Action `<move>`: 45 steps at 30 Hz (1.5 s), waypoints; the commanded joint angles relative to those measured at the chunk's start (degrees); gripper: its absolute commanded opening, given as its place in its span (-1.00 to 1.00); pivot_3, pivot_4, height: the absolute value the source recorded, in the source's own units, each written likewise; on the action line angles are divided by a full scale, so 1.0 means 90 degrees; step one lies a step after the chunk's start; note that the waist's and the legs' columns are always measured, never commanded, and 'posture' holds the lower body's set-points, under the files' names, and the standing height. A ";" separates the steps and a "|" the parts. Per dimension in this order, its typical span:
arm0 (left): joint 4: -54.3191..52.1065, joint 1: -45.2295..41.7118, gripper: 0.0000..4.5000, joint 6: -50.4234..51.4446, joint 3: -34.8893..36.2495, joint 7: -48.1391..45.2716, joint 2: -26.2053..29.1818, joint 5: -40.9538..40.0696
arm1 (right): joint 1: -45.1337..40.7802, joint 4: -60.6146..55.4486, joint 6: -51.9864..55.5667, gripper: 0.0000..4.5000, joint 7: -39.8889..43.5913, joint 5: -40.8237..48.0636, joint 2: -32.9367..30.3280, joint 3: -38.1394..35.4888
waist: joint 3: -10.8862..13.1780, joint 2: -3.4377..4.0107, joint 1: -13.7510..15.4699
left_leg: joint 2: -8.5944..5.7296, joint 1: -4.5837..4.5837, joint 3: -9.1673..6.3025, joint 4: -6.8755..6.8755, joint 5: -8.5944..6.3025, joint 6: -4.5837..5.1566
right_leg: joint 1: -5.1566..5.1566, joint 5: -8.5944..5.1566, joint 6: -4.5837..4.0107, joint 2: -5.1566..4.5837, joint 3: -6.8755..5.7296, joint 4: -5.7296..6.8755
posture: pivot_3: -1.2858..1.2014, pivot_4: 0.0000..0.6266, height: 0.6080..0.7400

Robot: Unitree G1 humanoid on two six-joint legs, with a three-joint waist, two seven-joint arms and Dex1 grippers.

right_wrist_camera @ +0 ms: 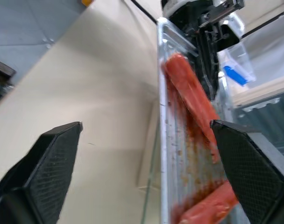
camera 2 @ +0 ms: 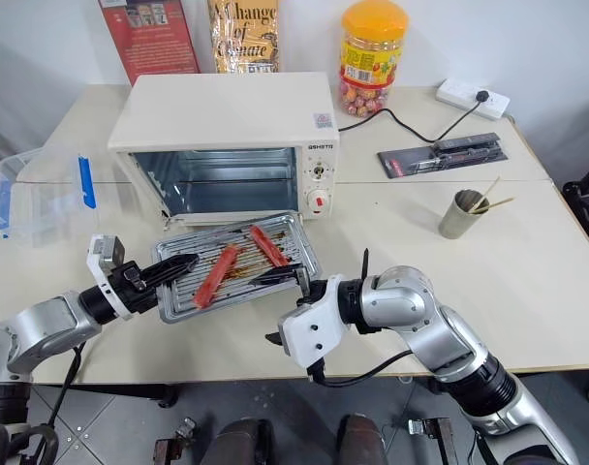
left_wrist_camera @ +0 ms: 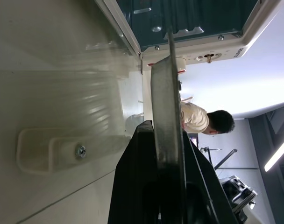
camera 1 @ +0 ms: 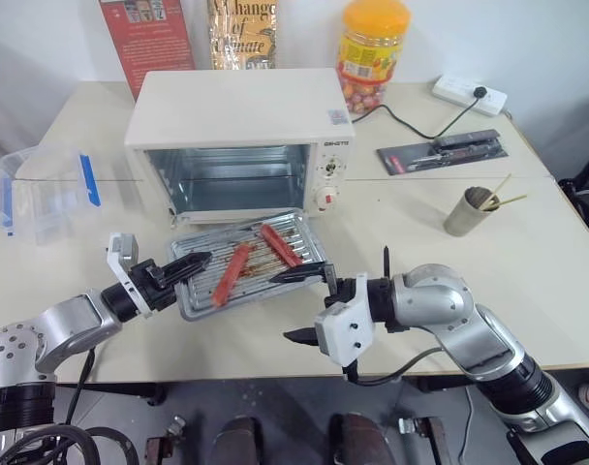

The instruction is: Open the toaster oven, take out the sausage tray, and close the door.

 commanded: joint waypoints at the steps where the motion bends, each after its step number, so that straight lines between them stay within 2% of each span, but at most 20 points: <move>1: -0.0156 -0.0048 -1.00 -0.0047 0.0084 -0.0035 -0.0081 -0.0082 | 0.0087 -0.0471 0.0831 0.99 0.0237 0.0698 -0.0235 -0.0425 | 0.0000 -0.0001 0.0011 | 0.0000 0.0000 0.0000 0.0001 0.0000 0.0001 | 0.0002 0.0000 0.0000 0.0000 0.0000 -0.0001 | 0.03 -0.52 1.00; 6: -0.0478 0.0253 -1.00 -0.0076 0.0367 0.0044 -0.0334 -0.0082 | 0.0238 -0.0634 0.2272 0.99 0.0233 0.1584 -0.0511 -0.1093 | 0.0001 -0.0001 0.0047 | -0.0002 0.0000 0.0001 0.0003 -0.0002 0.0004 | 0.0009 0.0000 0.0000 0.0000 0.0000 -0.0006 | 0.03 -0.52 1.00; 11: -0.1140 0.0854 -1.00 -0.0238 0.0922 0.0212 -0.0653 -0.0082 | 0.0436 -0.0377 0.2794 0.99 0.0340 0.2402 -0.0665 -0.1817 | 0.0001 -0.0002 0.0044 | 0.0000 0.0001 0.0003 -0.0001 -0.0003 0.0005 | 0.0007 0.0000 0.0000 0.0003 0.0002 -0.0009 | 0.03 -0.52 1.00; 19: -0.2184 0.2126 -1.00 -0.0832 0.2155 0.0489 -0.1332 -0.0082 | 0.0331 0.1027 0.2289 0.99 0.0528 0.2335 -0.0884 -0.2138 | 0.0003 -0.0004 0.0119 | 0.0000 0.0006 0.0009 0.0005 -0.0005 0.0010 | 0.0026 0.0000 0.0000 0.0005 0.0006 -0.0035 | 0.03 -0.52 1.00; 29: -0.3357 0.3495 -1.00 -0.1771 0.3286 0.0569 -0.2207 -0.0082 | 0.0067 0.2415 0.1697 0.99 0.0582 0.1997 -0.0707 -0.1906 | 0.0005 -0.0006 0.0172 | -0.0001 0.0004 0.0006 0.0013 -0.0010 0.0017 | 0.0051 0.0000 0.0001 0.0009 0.0010 -0.0075 | 0.03 -0.52 1.00; 32: -0.3586 0.3896 -1.00 -0.2057 0.3554 0.0493 -0.2502 -0.0082 | -0.0009 0.2749 0.1450 0.73 0.0519 0.1985 -0.0523 -0.1973 | 0.0005 -0.0006 0.0155 | 0.0001 0.0004 0.0008 0.0013 -0.0010 0.0017 | 0.0052 0.0000 0.0001 0.0013 0.0010 -0.0083 | 0.03 -0.52 1.00; 38: -0.4050 0.4533 -1.00 -0.2532 0.3696 0.0375 -0.2988 -0.0082 | -0.0014 0.3158 0.1380 -0.12 0.0787 0.2145 -0.0371 -0.1962 | 0.0005 -0.0007 0.0157 | 0.0004 0.0002 0.0009 0.0012 -0.0011 0.0019 | 0.0055 0.0001 0.0001 0.0018 0.0010 -0.0101 | 0.03 -0.52 1.00; 43: -0.4365 0.4965 -1.00 -0.2936 0.3653 0.0269 -0.3301 -0.0082 | -0.0127 0.3539 0.1881 -0.90 0.0861 0.2036 -0.0290 -0.1781 | 0.0006 -0.0005 0.0173 | 0.0004 0.0002 0.0010 0.0013 -0.0015 0.0025 | 0.0058 0.0001 0.0000 0.0017 0.0011 -0.0116 | 0.03 -0.52 1.00; 44: -0.4418 0.5042 -1.00 -0.3006 0.3652 0.0236 -0.3346 -0.0082 | -0.0150 0.3588 0.1811 -0.99 0.0889 0.2031 -0.0239 -0.1766 | 0.0006 -0.0005 0.0174 | 0.0004 0.0002 0.0010 0.0016 -0.0015 0.0026 | 0.0057 0.0001 0.0000 0.0017 0.0010 -0.0123 | 0.03 -0.52 1.00; 45: -0.4454 0.5098 -1.00 -0.3059 0.3645 0.0209 -0.3369 -0.0082 | -0.0164 0.3615 0.1737 -0.99 0.0910 0.2036 -0.0195 -0.1767 | 0.0006 -0.0005 0.0167 | 0.0004 0.0002 0.0010 0.0016 -0.0015 0.0026 | 0.0057 0.0001 0.0000 0.0017 0.0010 -0.0123 | 0.03 -0.52 1.00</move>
